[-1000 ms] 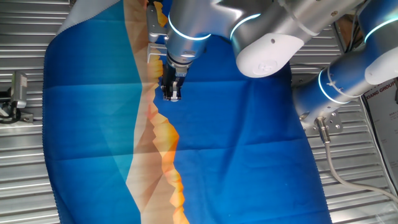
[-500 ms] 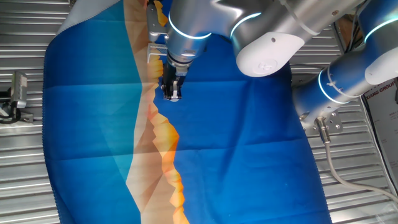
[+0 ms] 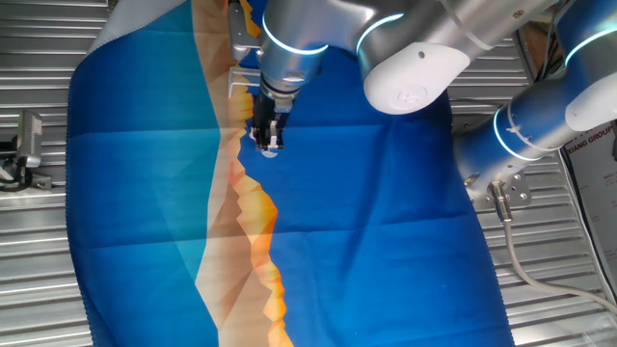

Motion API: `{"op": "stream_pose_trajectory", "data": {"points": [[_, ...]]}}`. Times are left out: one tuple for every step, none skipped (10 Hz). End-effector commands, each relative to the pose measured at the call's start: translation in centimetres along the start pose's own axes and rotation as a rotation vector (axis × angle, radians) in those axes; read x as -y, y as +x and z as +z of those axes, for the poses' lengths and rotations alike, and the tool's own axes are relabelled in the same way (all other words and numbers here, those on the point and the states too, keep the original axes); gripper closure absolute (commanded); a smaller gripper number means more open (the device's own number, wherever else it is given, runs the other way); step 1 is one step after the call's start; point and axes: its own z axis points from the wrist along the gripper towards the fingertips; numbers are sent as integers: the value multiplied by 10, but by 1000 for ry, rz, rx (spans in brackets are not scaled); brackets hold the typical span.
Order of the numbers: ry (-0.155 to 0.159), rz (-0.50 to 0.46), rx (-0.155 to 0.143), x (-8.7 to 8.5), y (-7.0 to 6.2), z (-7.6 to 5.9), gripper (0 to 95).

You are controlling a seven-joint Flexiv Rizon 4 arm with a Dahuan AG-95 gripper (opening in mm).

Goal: Push the soccer ball into the goal

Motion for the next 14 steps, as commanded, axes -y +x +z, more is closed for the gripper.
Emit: {"op": "stream_pose_trajectory", "data": {"points": [[267,-171,-22,7,2,1,950],[269,-172,-23,7,2,1,950],[273,-175,-23,7,2,1,950],[265,-173,-21,7,2,1,950],[261,-176,-20,7,2,1,950],[261,-177,-20,7,1,0,950],[246,-172,-17,7,0,0,950],[217,-153,-11,7,0,0,950],[201,-141,-9,7,0,0,950],[204,-143,-9,7,0,-1,950],[218,-151,-11,7,0,-1,950],[222,-155,-12,7,0,-1,950],[217,-150,-11,7,0,-2,950],[66,-43,5,7,-1,-3,950]]}}
